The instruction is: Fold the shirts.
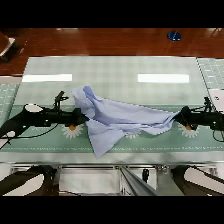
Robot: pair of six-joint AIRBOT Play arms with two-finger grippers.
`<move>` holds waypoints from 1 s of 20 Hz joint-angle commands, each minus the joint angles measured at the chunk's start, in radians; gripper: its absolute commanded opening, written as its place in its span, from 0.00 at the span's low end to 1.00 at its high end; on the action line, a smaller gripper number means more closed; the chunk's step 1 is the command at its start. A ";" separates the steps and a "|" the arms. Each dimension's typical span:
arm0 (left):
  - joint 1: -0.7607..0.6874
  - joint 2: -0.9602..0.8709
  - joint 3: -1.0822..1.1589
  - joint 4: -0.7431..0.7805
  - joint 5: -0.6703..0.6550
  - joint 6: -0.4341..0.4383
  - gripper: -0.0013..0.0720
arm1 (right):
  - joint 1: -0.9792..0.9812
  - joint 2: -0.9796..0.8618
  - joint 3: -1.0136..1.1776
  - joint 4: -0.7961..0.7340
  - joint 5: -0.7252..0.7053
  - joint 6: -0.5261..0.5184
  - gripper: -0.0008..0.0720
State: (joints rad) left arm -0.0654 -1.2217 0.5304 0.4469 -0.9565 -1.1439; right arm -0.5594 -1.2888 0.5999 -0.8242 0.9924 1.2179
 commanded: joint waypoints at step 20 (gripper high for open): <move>0.618 0.468 1.155 -0.169 -0.219 0.102 0.04 | 0.064 0.682 1.077 -0.179 0.289 0.211 0.05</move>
State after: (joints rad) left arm 0.4534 -0.8642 1.6260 0.1062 -1.1736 -0.9947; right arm -0.4961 -0.7368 1.6474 -0.8585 1.2526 1.3727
